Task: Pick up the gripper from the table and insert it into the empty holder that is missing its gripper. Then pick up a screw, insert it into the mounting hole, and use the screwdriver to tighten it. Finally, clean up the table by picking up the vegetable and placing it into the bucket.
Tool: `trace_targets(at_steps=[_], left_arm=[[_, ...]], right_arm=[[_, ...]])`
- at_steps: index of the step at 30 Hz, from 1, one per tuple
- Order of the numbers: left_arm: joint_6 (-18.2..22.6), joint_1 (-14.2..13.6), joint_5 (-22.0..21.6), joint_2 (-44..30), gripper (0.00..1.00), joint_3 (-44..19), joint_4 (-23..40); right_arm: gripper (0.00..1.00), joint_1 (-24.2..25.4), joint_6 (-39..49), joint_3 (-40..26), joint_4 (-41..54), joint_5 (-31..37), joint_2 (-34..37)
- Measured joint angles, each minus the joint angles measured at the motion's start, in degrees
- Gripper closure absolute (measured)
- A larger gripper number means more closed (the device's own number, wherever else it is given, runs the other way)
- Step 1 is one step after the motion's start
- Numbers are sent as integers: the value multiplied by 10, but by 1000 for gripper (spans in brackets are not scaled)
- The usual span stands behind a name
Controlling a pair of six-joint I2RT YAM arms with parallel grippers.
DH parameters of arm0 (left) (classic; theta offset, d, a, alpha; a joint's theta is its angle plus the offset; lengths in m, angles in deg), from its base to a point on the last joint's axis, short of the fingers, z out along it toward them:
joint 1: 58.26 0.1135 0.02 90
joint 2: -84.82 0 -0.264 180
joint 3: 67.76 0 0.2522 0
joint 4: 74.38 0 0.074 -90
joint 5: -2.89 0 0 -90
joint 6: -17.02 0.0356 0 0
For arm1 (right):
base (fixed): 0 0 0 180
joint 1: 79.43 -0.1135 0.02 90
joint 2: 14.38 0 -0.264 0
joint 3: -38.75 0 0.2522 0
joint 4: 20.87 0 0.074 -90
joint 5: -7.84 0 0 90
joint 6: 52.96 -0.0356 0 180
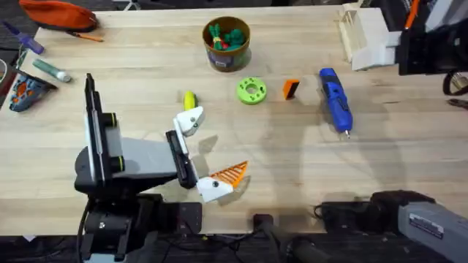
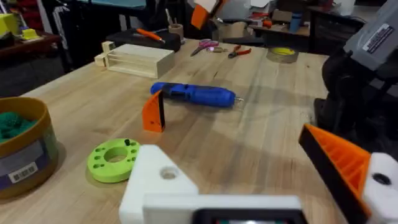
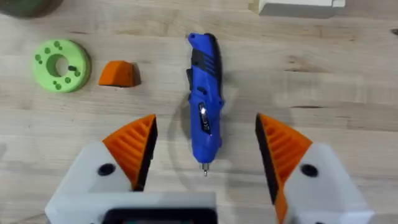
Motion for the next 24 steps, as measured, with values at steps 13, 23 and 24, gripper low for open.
trace_targets(at_steps=[13,23,24], left_arm=[[0,0,0,0,15,0,0],[0,0,0,0,14,0,0],[0,0,0,0,14,0,0]], right_arm=[[85,0,-9,0,-8,-43,0],[75,-106,-34,-5,-5,-40,9],[73,-125,-39,-7,-5,-30,16]])
